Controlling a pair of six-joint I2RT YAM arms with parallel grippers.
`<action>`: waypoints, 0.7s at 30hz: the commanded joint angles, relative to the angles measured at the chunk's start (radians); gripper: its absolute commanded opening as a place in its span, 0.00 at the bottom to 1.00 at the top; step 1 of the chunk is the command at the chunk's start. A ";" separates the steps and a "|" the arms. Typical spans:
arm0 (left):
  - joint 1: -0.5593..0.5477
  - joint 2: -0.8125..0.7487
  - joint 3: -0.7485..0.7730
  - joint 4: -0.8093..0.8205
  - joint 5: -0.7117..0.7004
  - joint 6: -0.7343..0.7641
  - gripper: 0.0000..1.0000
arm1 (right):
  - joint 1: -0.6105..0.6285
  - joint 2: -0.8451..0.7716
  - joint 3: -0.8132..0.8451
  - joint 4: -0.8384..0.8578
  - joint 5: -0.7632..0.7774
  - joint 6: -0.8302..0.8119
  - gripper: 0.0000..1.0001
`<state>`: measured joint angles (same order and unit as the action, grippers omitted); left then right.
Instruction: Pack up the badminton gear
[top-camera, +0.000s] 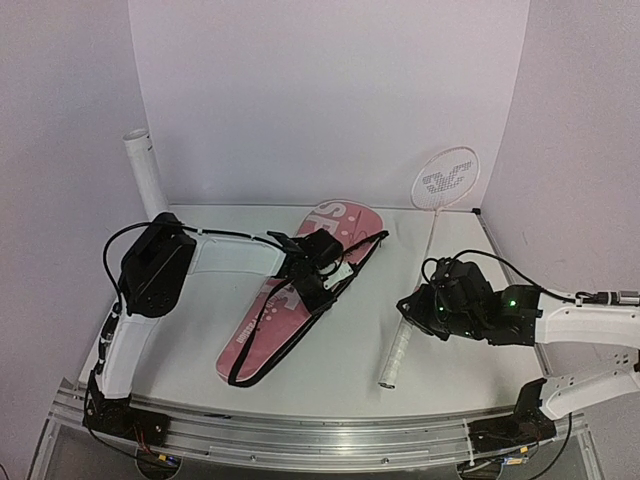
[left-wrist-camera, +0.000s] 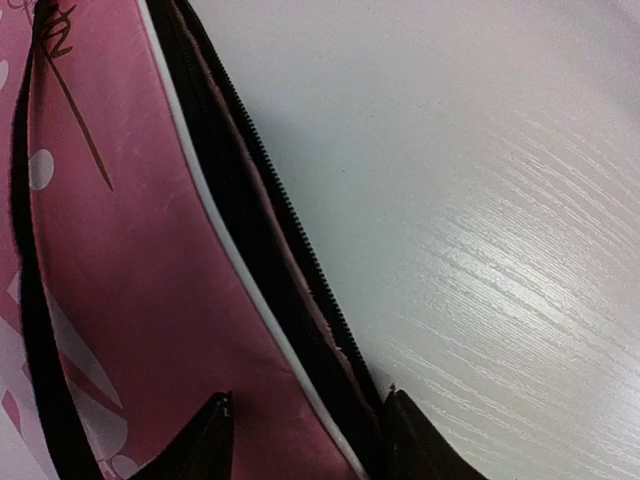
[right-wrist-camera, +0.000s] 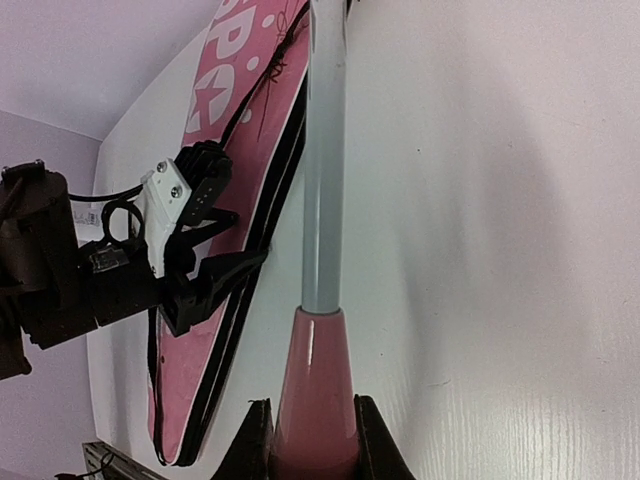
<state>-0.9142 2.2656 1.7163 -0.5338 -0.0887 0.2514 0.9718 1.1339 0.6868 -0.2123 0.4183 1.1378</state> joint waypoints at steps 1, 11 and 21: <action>0.004 0.002 0.025 -0.005 -0.033 -0.008 0.23 | 0.002 -0.022 0.015 0.018 0.033 -0.003 0.00; 0.006 -0.109 0.027 -0.035 0.164 -0.087 0.00 | 0.001 -0.019 0.033 0.013 0.033 -0.030 0.00; 0.005 -0.160 -0.087 -0.010 0.041 0.014 0.24 | 0.001 -0.023 0.039 0.013 0.028 -0.048 0.00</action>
<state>-0.9045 2.2001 1.6780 -0.5577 0.0265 0.2065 0.9718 1.1294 0.6910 -0.2272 0.4179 1.1215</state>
